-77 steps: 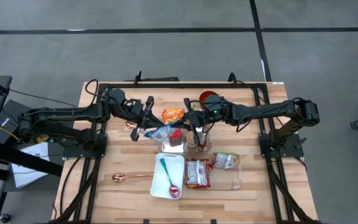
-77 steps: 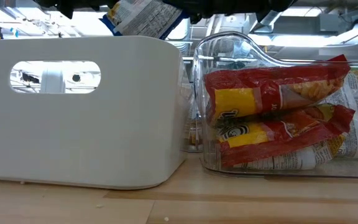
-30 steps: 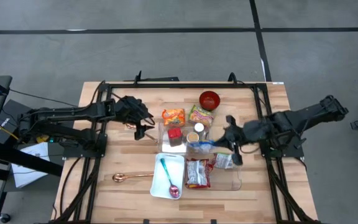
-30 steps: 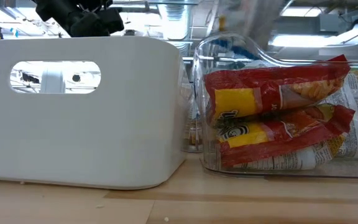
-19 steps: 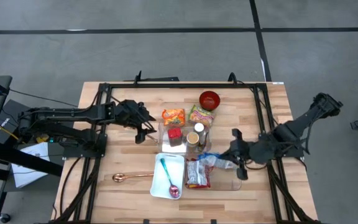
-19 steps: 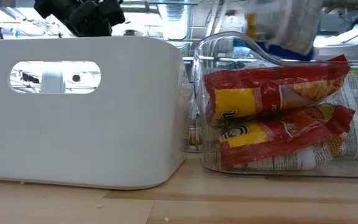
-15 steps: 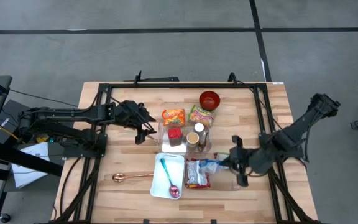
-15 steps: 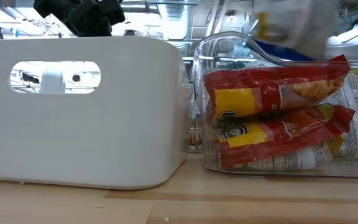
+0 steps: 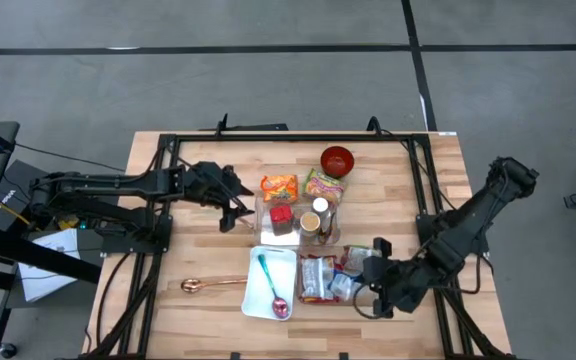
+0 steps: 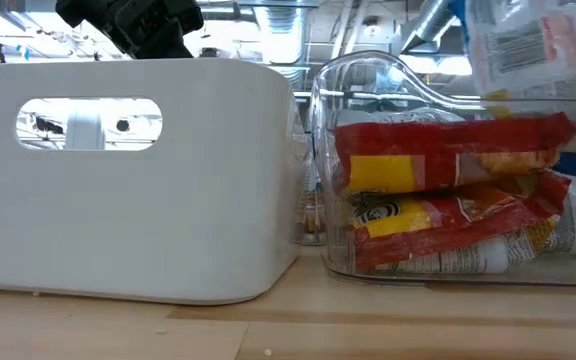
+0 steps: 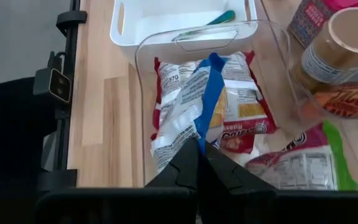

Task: Pick & Place Food Item
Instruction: Put the blue noodle pack into the bottom transparent bin

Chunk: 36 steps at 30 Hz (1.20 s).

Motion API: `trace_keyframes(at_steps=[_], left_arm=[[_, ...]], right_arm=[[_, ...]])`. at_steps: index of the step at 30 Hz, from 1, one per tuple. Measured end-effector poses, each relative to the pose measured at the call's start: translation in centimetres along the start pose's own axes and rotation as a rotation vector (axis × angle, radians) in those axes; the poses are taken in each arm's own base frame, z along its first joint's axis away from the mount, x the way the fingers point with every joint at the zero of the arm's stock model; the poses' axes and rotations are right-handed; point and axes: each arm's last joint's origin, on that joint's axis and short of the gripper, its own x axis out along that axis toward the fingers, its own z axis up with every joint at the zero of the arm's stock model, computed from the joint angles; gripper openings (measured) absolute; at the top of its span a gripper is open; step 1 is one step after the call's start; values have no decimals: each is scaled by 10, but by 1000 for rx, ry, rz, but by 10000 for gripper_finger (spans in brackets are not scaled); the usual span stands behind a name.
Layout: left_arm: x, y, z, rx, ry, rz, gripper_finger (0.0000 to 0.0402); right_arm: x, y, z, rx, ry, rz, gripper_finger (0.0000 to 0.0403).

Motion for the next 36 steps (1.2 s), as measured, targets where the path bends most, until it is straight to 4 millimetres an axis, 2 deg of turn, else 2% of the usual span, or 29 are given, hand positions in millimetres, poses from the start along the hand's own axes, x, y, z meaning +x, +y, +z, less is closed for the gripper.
trace_keyframes(at_steps=[7, 10, 24, 36], left_arm=[[0, -5, 0, 2, -4, -19, 260], [0, -6, 1, -9, -6, -23, 260], [0, -6, 1, -17, -5, -23, 260], [0, -6, 1, -17, -5, -22, 260]], right_arm=[[-21, 6, -11, 6, -58, -4, 0], [-23, 4, -19, 10, -30, -47, 0], [0, -8, -49, -27, 12, -121, 0], [13, -13, -52, -73, 6, -111, 0]])
